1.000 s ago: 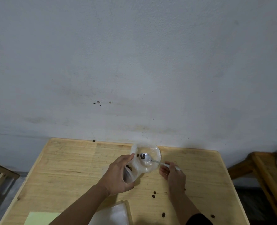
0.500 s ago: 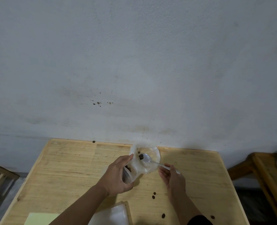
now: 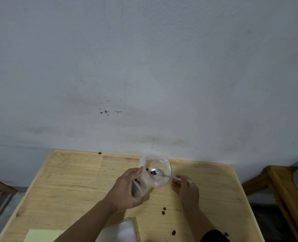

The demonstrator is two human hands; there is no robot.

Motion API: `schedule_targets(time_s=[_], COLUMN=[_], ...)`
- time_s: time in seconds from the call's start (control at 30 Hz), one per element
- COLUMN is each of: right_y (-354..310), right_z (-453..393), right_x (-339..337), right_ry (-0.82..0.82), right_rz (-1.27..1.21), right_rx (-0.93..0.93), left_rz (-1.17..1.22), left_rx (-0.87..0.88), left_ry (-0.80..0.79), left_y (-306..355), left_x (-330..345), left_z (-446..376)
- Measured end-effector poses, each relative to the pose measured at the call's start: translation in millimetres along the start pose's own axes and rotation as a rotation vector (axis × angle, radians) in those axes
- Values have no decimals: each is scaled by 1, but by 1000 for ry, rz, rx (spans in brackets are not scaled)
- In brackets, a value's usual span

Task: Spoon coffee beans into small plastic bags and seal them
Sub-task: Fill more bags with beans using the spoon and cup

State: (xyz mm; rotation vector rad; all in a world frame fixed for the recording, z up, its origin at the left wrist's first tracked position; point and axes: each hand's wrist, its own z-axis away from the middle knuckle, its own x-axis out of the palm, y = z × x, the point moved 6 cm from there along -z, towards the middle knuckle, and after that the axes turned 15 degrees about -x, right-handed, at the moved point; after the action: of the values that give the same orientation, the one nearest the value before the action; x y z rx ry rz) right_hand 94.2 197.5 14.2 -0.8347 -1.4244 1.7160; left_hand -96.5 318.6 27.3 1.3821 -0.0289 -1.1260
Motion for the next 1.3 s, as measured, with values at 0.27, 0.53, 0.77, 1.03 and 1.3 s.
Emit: schedule_targets(time_s=[0.27,0.53,0.77,1.03,1.3], right_y=[10,17,14,8,-25], right_z=[7,7,5,2,-5], right_x=[19,16,19,10,-1], right_ry=[-75,-31,-41,23,-42], right_rz=[-198,-244,-174,-301,-185], right_rx=[165,237,168,213,47], left_rz=[12,16,38,32,32], left_rx=[-13,-15,7,-41,-69], left_ry=[6,-2,-4,21,27], left_y=[-3,-4,4,-7,-3], left_x=[-5,-4,-5,-6,-4], left_z=[0,0,-2,-3,-3])
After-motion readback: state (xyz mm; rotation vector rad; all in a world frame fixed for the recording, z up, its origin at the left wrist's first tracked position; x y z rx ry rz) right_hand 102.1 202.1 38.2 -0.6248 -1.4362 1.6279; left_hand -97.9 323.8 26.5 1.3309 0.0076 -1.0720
